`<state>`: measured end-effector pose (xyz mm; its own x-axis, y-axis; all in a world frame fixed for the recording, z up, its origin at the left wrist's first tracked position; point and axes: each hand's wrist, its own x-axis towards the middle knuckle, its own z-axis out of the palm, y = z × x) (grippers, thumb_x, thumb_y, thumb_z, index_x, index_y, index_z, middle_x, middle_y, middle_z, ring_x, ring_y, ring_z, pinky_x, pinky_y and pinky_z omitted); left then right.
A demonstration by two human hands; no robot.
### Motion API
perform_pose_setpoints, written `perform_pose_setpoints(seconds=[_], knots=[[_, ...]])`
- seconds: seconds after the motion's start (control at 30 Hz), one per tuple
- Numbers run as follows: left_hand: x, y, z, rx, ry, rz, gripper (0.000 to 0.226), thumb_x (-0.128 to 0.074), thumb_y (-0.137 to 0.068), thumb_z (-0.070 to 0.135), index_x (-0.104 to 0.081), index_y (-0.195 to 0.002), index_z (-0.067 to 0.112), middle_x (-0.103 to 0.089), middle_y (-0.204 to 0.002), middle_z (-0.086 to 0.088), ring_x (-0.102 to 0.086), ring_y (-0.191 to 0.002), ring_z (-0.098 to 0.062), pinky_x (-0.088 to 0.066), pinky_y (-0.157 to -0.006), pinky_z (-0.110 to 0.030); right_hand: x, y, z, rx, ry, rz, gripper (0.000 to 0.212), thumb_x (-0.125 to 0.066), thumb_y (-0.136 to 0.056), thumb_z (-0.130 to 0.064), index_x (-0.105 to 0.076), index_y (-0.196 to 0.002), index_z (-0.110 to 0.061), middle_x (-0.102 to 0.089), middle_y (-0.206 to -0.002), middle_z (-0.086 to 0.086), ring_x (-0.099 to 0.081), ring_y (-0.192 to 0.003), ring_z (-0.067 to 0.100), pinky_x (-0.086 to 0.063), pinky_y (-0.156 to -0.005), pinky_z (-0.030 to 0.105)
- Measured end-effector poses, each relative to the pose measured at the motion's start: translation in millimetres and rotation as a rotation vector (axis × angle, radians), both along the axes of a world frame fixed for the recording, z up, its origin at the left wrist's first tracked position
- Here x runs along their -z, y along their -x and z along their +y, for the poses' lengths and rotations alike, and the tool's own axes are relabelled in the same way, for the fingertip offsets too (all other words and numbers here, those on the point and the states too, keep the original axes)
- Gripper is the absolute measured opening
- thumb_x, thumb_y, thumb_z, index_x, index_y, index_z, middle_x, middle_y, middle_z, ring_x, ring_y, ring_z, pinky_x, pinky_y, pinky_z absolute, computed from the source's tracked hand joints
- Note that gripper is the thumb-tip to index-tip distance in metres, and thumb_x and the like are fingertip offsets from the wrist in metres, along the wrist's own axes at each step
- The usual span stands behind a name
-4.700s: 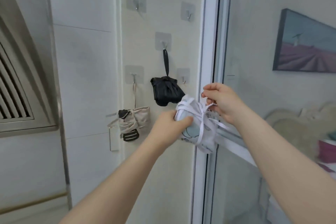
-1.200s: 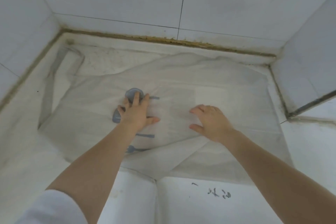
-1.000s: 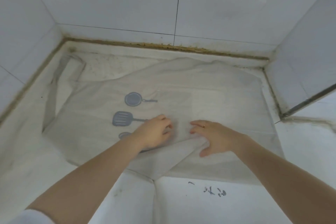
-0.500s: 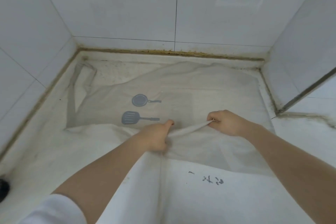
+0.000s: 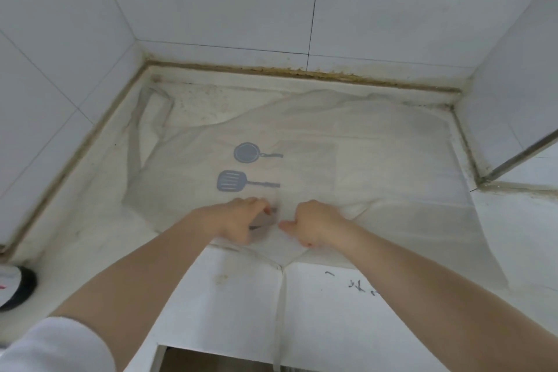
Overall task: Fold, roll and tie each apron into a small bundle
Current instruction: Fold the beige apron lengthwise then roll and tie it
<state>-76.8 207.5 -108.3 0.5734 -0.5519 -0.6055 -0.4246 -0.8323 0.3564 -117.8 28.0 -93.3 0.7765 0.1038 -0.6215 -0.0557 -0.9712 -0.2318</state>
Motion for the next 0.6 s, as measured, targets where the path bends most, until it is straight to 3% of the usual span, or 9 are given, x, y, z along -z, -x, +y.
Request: perform_pose_setpoints(seconds=[0.07,0.1,0.17,0.3,0.4,0.47,0.53,0.6], knots=[[3,10,0,0.08,-0.022,0.006,0.074,-0.07,-0.074,0.025,-0.029,-0.135,0.022,-0.023,-0.143,0.004,-0.026,-0.129,-0.022,-0.034,-0.103,-0.032,7,3,7,-0.026,0.029,0.012,0.047,-0.04,-0.096,-0.048,-0.064,-0.096,-0.008,-0.066,-0.109,0.015,-0.061,-0.106,0.03,-0.045,-0.084,0.03],[6,14,0,0.13,-0.043,-0.053,0.078,-0.073,-0.071,0.029,-0.029,-0.136,0.021,-0.018,-0.146,0.003,-0.022,-0.131,-0.023,-0.032,-0.105,-0.033,10,4,8,-0.019,0.029,-0.004,0.046,-0.04,-0.097,-0.044,-0.062,-0.11,-0.005,-0.062,-0.118,0.016,-0.058,-0.111,0.03,-0.044,-0.087,0.03],[13,19,-2,0.228,-0.081,-0.22,0.079,-0.07,-0.072,0.033,-0.029,-0.138,0.02,-0.019,-0.148,-0.001,-0.024,-0.131,-0.029,-0.029,-0.107,-0.034,15,2,4,0.018,0.01,-0.055,0.042,-0.038,-0.099,-0.035,-0.059,-0.117,-0.003,-0.059,-0.124,0.018,-0.056,-0.114,0.031,-0.043,-0.089,0.03],[18,13,-9,0.337,-0.091,-0.419,0.069,-0.06,-0.077,0.03,-0.03,-0.138,0.02,-0.035,-0.139,-0.006,-0.048,-0.112,-0.03,-0.041,-0.095,-0.036,17,-2,-9,0.152,-0.092,-0.012,0.036,-0.036,-0.1,-0.026,-0.061,-0.11,-0.002,-0.062,-0.119,0.019,-0.058,-0.108,0.031,-0.043,-0.085,0.029],[16,11,-12,0.269,-0.027,-0.416,0.064,-0.034,-0.073,0.051,-0.043,-0.13,0.023,-0.049,-0.125,-0.006,-0.058,-0.1,-0.034,-0.049,-0.082,-0.04,15,10,-11,0.285,-0.219,0.182,0.056,-0.039,-0.096,-0.048,-0.062,-0.072,-0.002,-0.07,-0.084,0.019,-0.064,-0.069,0.03,-0.051,-0.07,0.03],[15,10,-15,0.213,-0.052,-0.418,0.072,-0.014,-0.07,0.054,-0.052,-0.124,0.025,-0.051,-0.123,-0.003,-0.059,-0.101,-0.032,-0.049,-0.082,-0.038,15,16,-7,0.352,-0.28,0.238,0.067,-0.042,-0.087,-0.065,-0.058,-0.061,-0.006,-0.064,-0.062,0.013,-0.059,-0.051,0.023,-0.051,-0.062,0.028],[13,8,-19,0.144,-0.058,-0.398,0.059,-0.019,-0.085,0.05,-0.057,-0.122,0.025,-0.052,-0.126,-0.001,-0.056,-0.107,-0.029,-0.045,-0.087,-0.036,18,18,-4,0.445,-0.371,0.206,0.065,-0.052,-0.079,-0.07,-0.06,-0.062,-0.008,-0.063,-0.059,0.009,-0.059,-0.05,0.019,-0.051,-0.06,0.026],[14,4,-21,0.032,-0.018,-0.323,0.046,-0.028,-0.096,0.047,-0.06,-0.119,0.022,-0.054,-0.125,0.002,-0.054,-0.111,-0.025,-0.043,-0.09,-0.036,19,16,-4,0.669,-0.689,0.25,0.047,-0.062,-0.081,-0.057,-0.063,-0.075,-0.01,-0.064,-0.069,0.01,-0.063,-0.058,0.017,-0.052,-0.064,0.026]])
